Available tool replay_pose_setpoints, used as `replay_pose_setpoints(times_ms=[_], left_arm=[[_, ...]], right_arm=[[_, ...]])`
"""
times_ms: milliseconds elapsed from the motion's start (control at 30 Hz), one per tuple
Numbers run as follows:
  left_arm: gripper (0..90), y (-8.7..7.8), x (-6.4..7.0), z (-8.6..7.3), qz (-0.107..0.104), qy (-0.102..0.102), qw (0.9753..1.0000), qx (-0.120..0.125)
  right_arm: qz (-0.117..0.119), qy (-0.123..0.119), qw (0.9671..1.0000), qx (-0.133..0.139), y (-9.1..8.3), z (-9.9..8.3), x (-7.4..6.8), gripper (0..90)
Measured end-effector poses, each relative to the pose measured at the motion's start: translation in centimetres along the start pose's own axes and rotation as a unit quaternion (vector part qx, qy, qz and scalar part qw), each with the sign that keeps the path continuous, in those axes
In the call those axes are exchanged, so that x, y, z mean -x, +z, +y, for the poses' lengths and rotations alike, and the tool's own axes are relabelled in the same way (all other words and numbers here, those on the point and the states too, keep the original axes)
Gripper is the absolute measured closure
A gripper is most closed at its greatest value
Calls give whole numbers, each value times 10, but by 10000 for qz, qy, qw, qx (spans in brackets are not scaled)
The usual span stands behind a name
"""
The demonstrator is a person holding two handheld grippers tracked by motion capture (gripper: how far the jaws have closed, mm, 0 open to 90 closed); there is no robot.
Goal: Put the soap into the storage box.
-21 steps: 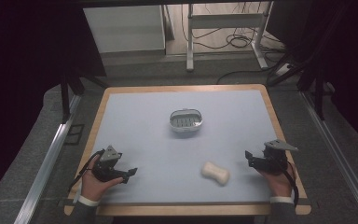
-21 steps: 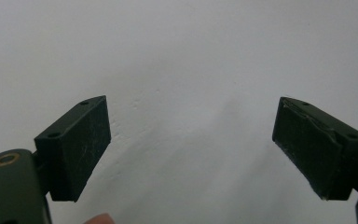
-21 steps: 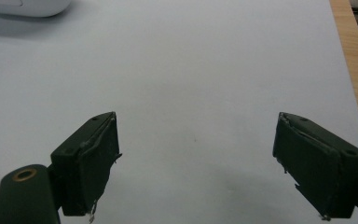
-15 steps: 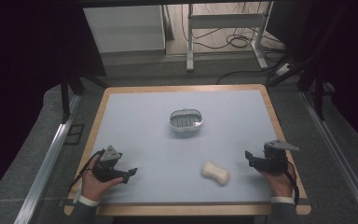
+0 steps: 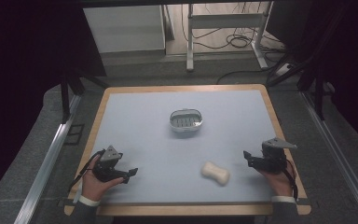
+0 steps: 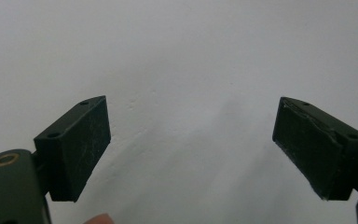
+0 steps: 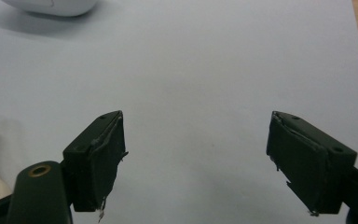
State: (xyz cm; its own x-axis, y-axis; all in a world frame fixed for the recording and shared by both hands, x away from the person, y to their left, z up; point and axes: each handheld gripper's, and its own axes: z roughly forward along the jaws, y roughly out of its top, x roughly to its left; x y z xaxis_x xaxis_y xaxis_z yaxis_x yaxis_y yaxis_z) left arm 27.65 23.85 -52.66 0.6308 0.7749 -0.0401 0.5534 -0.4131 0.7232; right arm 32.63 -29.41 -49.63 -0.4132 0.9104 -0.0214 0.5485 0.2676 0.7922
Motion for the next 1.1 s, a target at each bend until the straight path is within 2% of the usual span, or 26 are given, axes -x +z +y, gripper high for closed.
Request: replay_pose_setpoints(times_ms=[533, 833, 867, 900, 967, 1100], left_arm=[[117, -1, 0, 0, 8, -35, 10000, 18], [117, -3, 0, 0, -49, -62, 10000, 56], [117, -3, 1, 0, -56, -61, 9999, 57], [117, -3, 1, 0, -64, -57, 9999, 59], [118, -3, 1, 0, -78, -58, 9999, 66], [117, -4, 1, 0, -97, -67, 9999, 80]], right_arm=[[223, -220, 9995, 55, -14, 18, -7, 194], [392, -411, 9984, -9, -13, 28, -20, 204], [501, -467, 9976, -48, -13, 31, -24, 210], [501, -467, 9976, -48, -13, 31, -24, 210], [488, -676, 9963, -231, -14, 36, -31, 218], [480, -808, 9948, -381, -16, 41, -36, 220]])
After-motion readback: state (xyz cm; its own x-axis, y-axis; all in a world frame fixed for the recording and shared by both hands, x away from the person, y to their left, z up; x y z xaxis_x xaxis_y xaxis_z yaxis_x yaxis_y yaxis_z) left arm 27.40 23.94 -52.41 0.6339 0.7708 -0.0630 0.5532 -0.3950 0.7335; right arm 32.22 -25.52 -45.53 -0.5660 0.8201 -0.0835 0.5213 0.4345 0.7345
